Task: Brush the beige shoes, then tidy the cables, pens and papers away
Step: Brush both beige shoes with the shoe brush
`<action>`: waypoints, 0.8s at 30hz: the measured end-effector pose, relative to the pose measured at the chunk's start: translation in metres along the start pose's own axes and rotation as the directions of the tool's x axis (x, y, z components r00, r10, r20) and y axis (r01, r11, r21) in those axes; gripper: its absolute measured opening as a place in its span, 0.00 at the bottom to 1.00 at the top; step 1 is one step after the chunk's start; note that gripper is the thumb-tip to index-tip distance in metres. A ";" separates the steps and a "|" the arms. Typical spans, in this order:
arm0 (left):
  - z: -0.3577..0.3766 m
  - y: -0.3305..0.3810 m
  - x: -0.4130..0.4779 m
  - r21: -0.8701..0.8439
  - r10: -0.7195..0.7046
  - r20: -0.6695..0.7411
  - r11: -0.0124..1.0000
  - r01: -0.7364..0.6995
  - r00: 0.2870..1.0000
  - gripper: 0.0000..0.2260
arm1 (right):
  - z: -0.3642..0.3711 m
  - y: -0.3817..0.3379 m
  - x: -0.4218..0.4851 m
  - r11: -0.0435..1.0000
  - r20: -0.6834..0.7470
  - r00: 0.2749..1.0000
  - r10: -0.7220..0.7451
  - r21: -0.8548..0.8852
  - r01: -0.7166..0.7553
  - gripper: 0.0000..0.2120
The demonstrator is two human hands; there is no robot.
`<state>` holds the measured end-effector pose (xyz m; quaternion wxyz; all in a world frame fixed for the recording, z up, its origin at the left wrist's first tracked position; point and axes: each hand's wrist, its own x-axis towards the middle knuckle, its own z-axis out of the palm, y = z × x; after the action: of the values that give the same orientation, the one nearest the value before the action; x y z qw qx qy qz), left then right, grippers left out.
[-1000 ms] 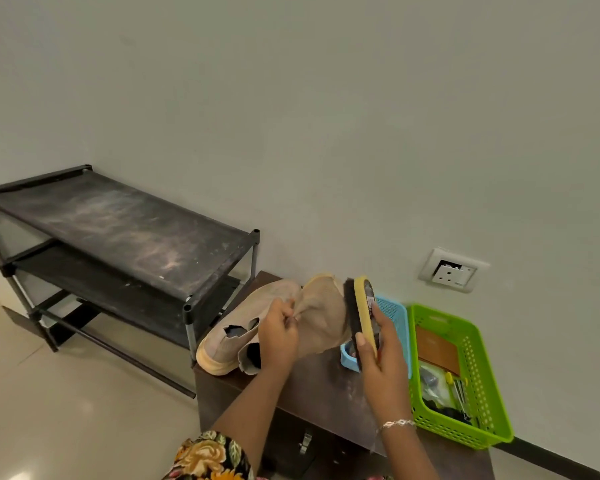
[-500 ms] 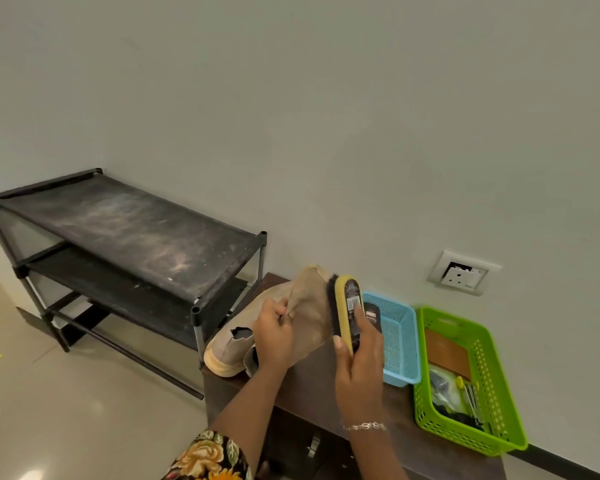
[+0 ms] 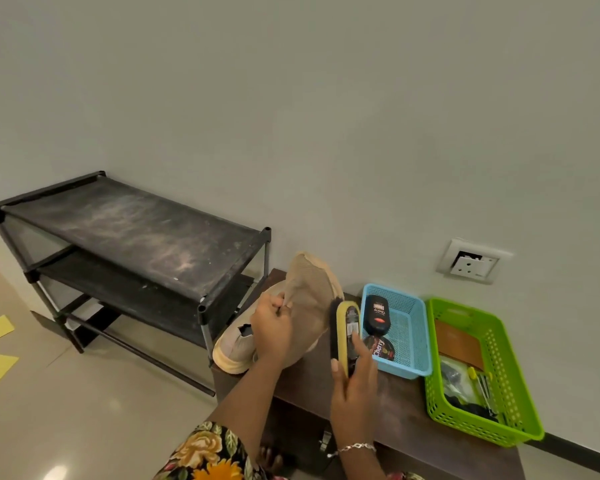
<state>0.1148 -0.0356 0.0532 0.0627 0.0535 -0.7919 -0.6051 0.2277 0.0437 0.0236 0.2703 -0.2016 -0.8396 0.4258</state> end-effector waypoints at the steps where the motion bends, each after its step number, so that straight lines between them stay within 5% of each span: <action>1: -0.001 0.000 0.001 0.011 -0.002 0.001 1.000 0.002 1.000 0.16 | 0.002 0.011 -0.006 0.998 0.054 0.997 0.053 0.012 -0.054 0.23; 4: -0.001 -0.001 0.000 0.049 0.007 0.010 0.999 -0.008 1.000 0.15 | -0.002 0.039 -0.025 0.987 0.144 0.979 0.141 0.062 -0.151 0.22; 10: 0.024 0.002 0.012 0.258 0.142 0.029 0.955 -0.145 0.989 0.10 | -0.020 0.065 -0.038 0.983 0.065 0.987 0.149 0.098 -0.155 0.35; 24: 0.127 -0.005 0.073 0.710 0.055 0.314 0.649 -0.273 0.948 0.08 | 0.004 0.088 -0.007 0.894 0.120 0.972 0.203 0.382 -0.234 0.26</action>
<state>0.0220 0.0725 0.0182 -0.0159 -0.0792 -0.9719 -0.2213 0.2398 0.0860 -0.0530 0.2232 -0.2194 -0.7188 0.6208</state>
